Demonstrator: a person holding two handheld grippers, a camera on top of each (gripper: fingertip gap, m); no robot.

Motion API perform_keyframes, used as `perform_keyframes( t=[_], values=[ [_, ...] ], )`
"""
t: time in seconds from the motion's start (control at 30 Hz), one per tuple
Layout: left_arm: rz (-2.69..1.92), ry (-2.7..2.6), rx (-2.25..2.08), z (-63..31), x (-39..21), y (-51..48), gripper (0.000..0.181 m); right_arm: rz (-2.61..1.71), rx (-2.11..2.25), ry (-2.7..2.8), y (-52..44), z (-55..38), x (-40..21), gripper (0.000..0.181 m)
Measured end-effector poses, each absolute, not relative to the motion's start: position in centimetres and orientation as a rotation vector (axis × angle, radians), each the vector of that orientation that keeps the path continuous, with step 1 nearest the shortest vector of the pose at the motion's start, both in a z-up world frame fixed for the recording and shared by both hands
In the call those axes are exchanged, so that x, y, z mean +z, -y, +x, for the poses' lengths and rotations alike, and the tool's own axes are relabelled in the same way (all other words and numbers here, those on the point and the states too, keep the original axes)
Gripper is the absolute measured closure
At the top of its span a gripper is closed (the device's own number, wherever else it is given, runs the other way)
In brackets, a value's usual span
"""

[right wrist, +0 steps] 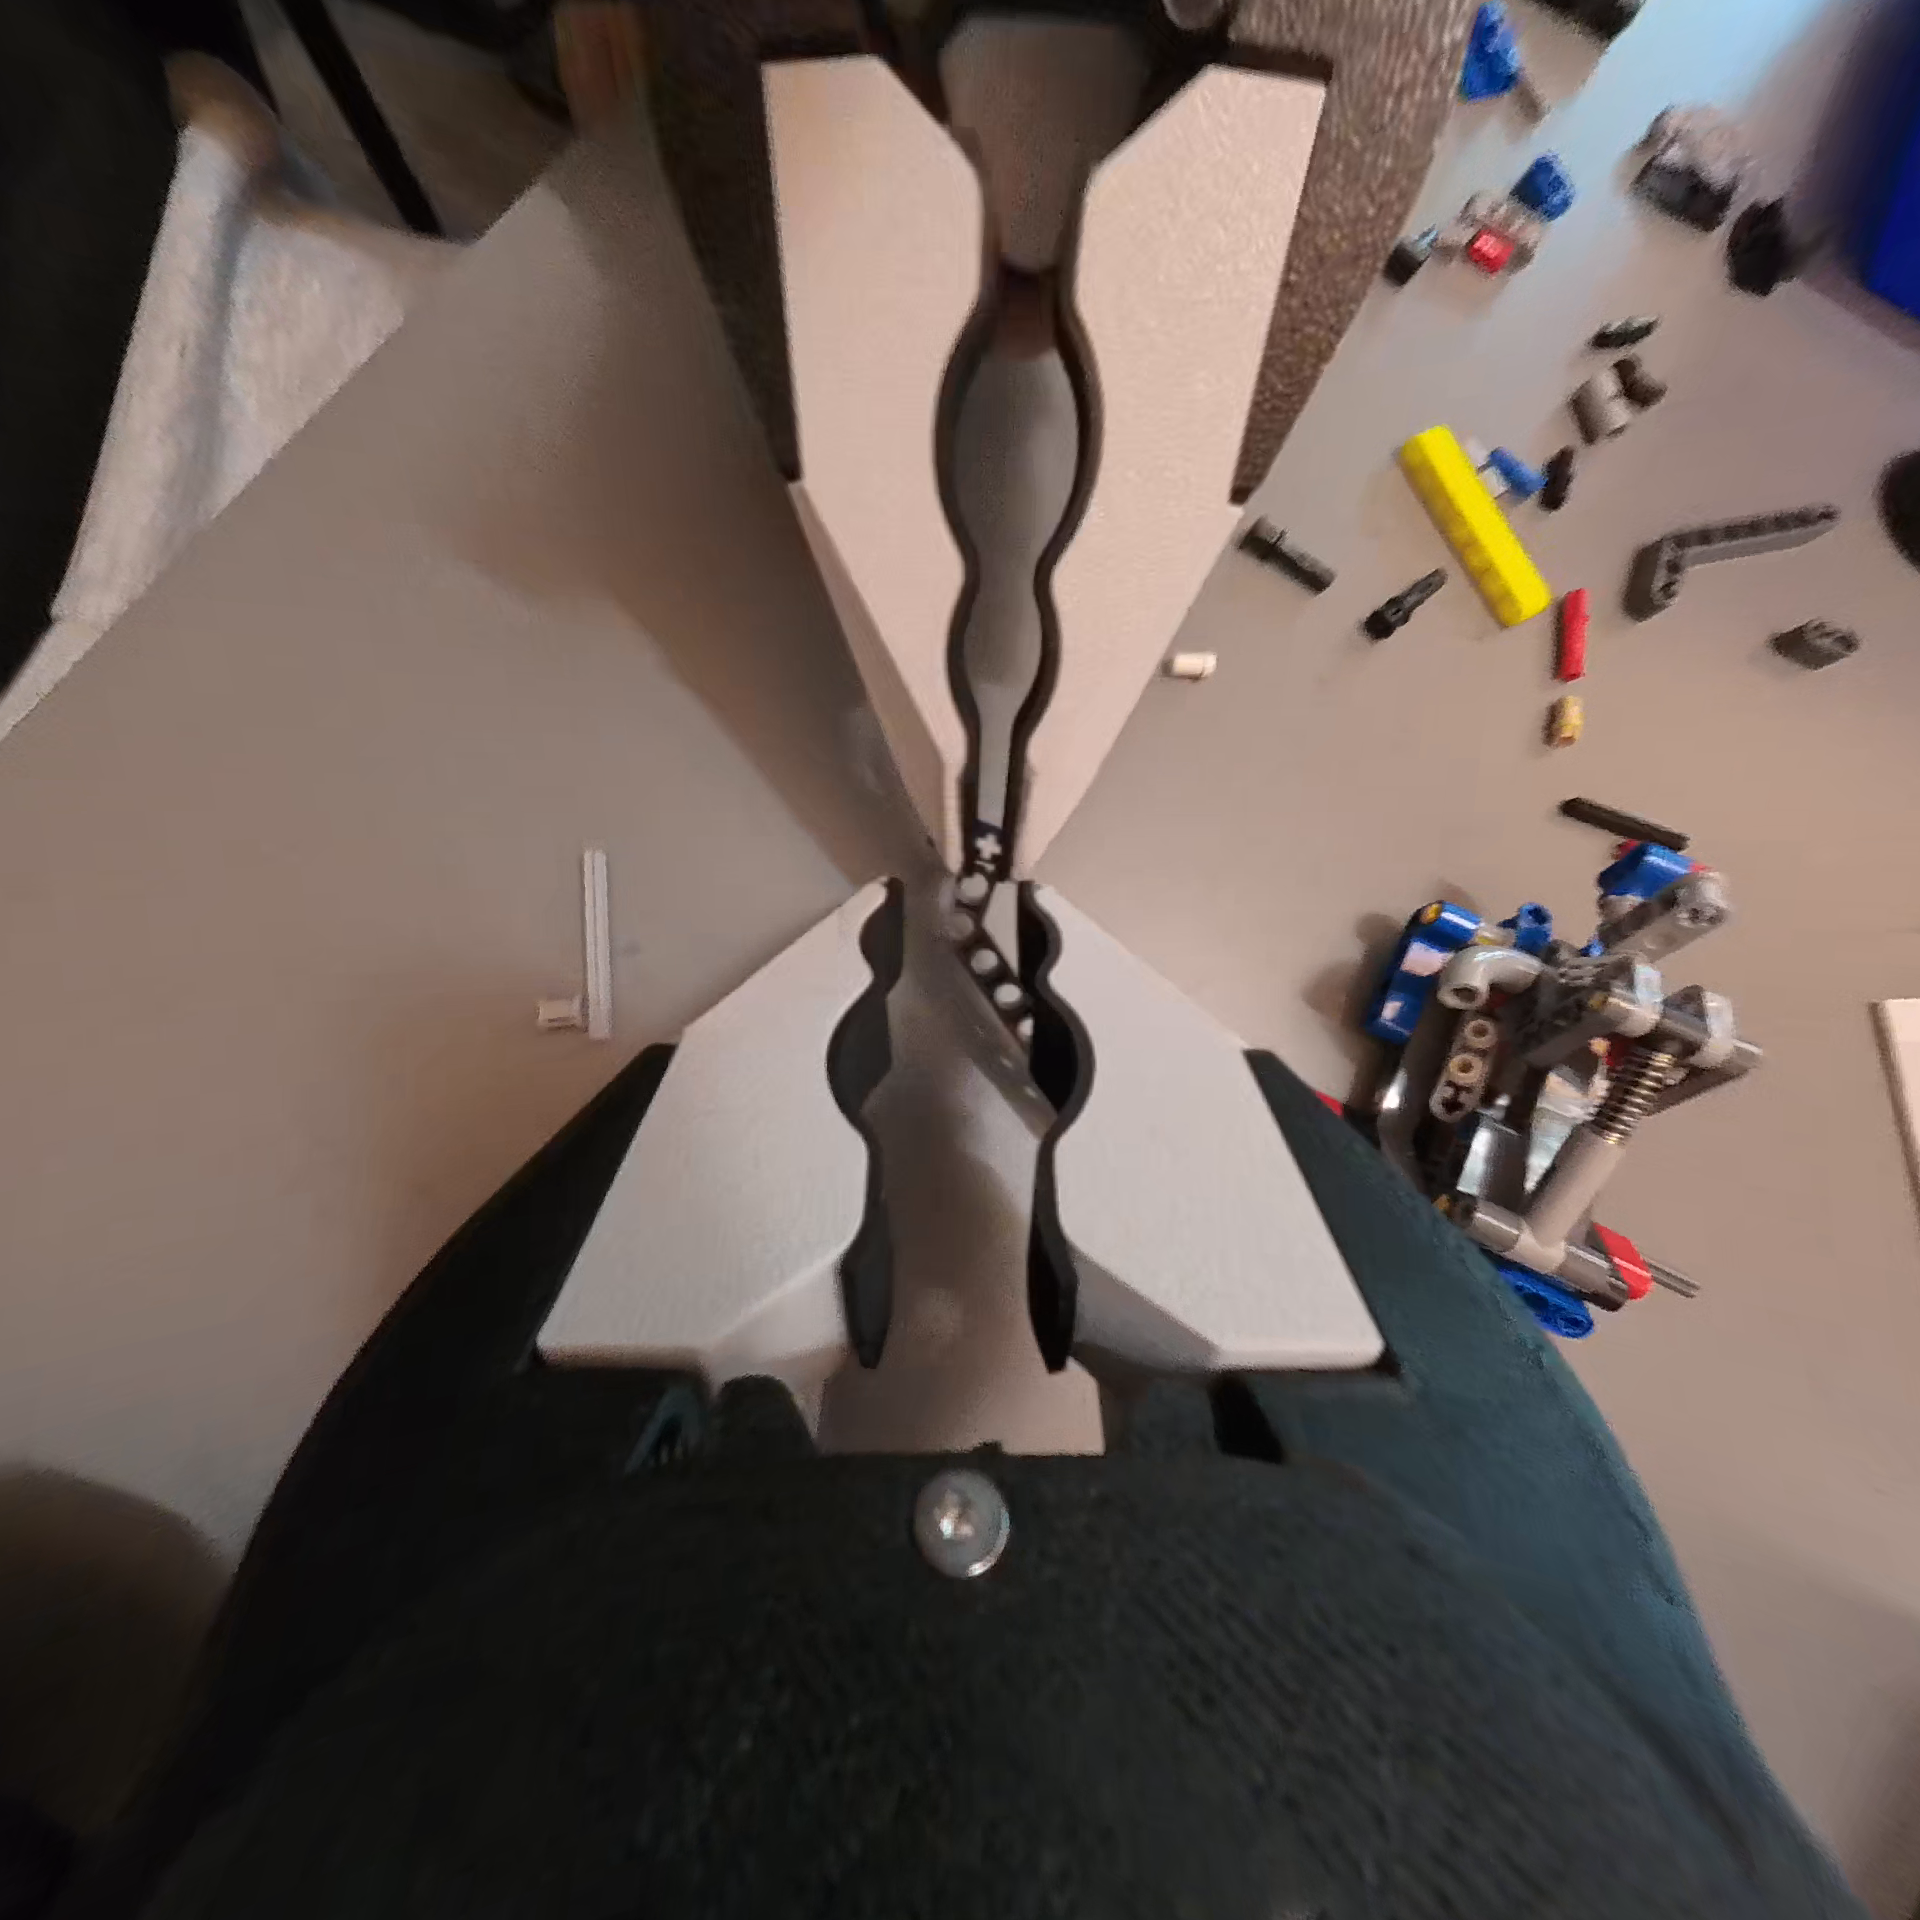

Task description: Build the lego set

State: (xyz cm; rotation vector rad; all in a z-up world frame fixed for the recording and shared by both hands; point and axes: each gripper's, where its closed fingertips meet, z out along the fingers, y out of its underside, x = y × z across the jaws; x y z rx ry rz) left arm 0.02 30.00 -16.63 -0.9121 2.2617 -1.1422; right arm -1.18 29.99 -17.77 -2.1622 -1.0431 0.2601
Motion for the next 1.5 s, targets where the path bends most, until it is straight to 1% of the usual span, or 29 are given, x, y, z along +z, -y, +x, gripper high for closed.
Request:
perform_keyframes(
  t=[0.03, 0.1, 0.13, 0.17, 0.2, 0.3, 0.43, 0.6, 0.83, 1.13, 1.5],
  values=[
    [-0.952, -2.217, -1.224, 0.2, -16.2, -30.4, 0.18, -2.157, 0.246, 1.013, -30.3, -1.0, -17.6, 0.159],
    [-1.013, -2.168, -1.359, 0.1, -15.8, -30.7, 0.18, -2.153, 0.244, 0.979, -30.8, -0.8, -17.5, 0.16],
    [-1.034, -2.151, -1.406, 0.1, -15.7, -30.7, 0.18, -2.132, 0.255, 0.969, -31.0, -1.0, -17.4, 0.163],
    [-1.052, -2.135, -1.434, 0.1, -15.6, -30.8, 0.18, -2.117, 0.243, 0.951, -31.4, -0.9, -17.3, 0.17],
    [-1.048, -2.129, -1.441, 0.1, -15.5, -30.8, 0.18, -2.104, 0.238, 0.942, -31.7, -1.0, -17.2, 0.17],
    [-1.05, -2.162, -1.434, -0.2, -15.8, -30.9, 0.18, -2.105, 0.272, 0.926, -31.8, -1.3, -17.3, 0.172],
    [-0.992, -2.273, -1.319, -0.8, -17.2, -30.8, 0.18, -2.22, 0.305, 0.945, -31.4, -1.8, -18.7, 0.172],
    [-0.93, -2.313, -1.271, -1.2, -17.3, -30.8, 0.18, -2.3, 0.37, 0.912, -31.2, -2.2, -19.1, 0.173],
    [-0.927, -2.295, -1.305, -1.4, -17.3, -31.4, 0.18, -2.196, 0.374, 0.875, -31.9, -2.5, -18.6, 0.173],
    [-1.038, -2.286, -1.355, -1.2, -17.3, -32.5, 0.18, -2.106, 0.339, 0.808, -33.2, -2.2, -18.0, 0.173],
    [-1.085, -2.316, -1.396, -1.9, -17.5, -33.2, 0.18, -2.199, 0.312, 0.767, -33.8, -2.8, -18.4, 0.174]
  ],
)
